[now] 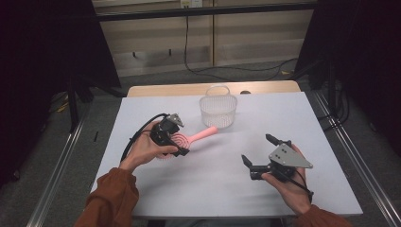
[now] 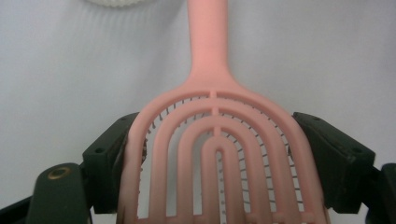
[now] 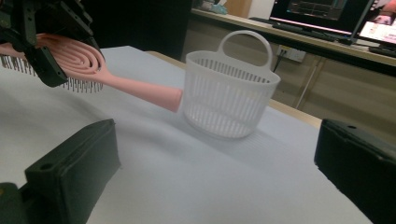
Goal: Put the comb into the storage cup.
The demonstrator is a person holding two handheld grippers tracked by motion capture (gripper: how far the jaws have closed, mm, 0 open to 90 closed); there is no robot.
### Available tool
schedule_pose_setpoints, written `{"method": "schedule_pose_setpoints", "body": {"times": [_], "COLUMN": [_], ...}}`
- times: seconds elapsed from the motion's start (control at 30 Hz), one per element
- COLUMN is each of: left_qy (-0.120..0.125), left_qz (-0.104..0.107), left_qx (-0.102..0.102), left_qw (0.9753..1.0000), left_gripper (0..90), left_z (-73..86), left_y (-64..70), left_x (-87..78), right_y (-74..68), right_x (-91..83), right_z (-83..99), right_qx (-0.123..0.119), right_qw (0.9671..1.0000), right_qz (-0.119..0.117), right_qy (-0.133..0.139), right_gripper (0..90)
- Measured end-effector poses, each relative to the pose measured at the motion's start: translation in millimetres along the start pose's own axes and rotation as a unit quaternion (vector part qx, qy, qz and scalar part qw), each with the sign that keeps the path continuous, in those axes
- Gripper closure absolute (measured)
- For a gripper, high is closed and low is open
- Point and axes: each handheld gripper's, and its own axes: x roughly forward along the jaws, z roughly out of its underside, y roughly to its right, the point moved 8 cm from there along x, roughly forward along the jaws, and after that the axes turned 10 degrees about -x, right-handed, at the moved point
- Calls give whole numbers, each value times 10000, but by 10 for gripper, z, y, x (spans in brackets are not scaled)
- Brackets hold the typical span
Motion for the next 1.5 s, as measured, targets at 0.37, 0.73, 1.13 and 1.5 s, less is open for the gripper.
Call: {"method": "schedule_pose_setpoints", "body": {"times": [0.37, 0.73, 1.13, 1.5], "left_qy": [93, 92, 220, 127], "left_qz": [125, 156, 314, 487], "left_qx": [51, 164, 211, 411], "left_qw": [9999, 9997, 9990, 9979], "left_gripper": [199, 199, 199, 199], "left_z": [-35, -75, -165, -218], "left_y": [95, 217, 346, 479], "left_x": [-47, -51, -83, -96], "right_y": [-205, -343, -481, -615], "right_x": [285, 424, 570, 652], "right_z": [-138, -214, -264, -352], "right_qx": [-593, -1334, -2157, -3016], "right_qw": [9978, 9903, 9754, 9524], "right_qz": [-252, -329, -294, -255], "right_qy": [-135, -225, -342, -353], "right_gripper": [0, 6, 20, 75]}}
